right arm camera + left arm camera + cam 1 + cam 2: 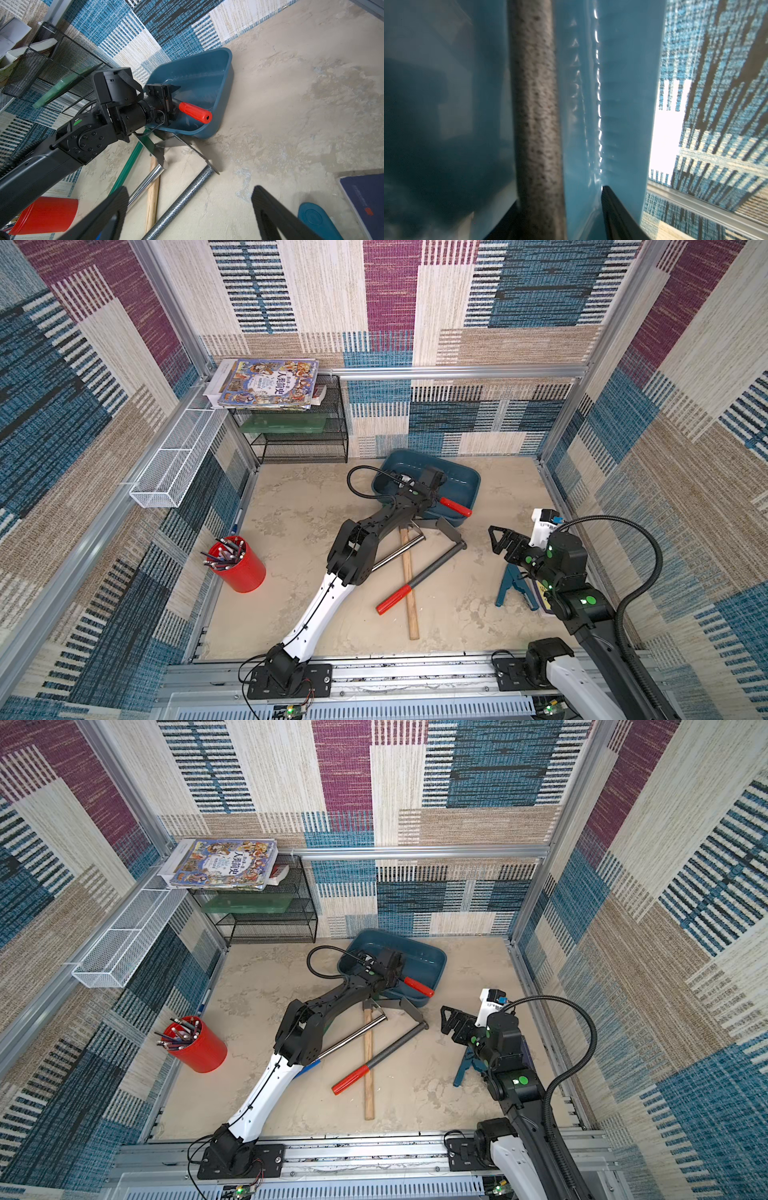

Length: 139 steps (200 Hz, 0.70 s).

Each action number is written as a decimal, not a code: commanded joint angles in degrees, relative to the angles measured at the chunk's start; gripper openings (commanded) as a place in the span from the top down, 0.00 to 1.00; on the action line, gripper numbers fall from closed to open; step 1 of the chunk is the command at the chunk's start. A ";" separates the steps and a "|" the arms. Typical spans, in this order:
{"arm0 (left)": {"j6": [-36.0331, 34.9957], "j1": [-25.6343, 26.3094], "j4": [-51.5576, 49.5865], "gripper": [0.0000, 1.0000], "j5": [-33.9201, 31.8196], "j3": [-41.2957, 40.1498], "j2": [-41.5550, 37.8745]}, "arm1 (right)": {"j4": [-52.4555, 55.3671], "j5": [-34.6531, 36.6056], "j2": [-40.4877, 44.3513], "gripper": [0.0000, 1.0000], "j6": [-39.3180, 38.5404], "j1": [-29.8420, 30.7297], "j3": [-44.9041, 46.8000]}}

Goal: Put the small hoe into the storage box
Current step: Place the hoe in the storage box.

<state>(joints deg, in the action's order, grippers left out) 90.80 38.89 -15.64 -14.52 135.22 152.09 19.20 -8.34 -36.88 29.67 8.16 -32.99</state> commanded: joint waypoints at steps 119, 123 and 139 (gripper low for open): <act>-12.94 -1.52 2.71 0.38 18.44 -1.44 -5.24 | -2.02 -4.82 -3.19 0.04 -0.73 0.58 -1.37; -13.21 -1.54 2.91 0.38 18.94 -1.90 -5.56 | -2.07 -4.92 -3.19 0.04 -0.75 0.58 -1.40; -14.52 -1.80 3.88 0.39 21.43 -3.57 -6.66 | -2.34 -5.42 -3.36 0.04 -0.80 0.72 -1.53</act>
<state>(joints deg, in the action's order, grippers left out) 80.84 37.36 -13.23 1.48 133.19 147.24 19.09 -12.49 -40.07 29.67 8.64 -33.80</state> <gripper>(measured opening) 0.615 0.956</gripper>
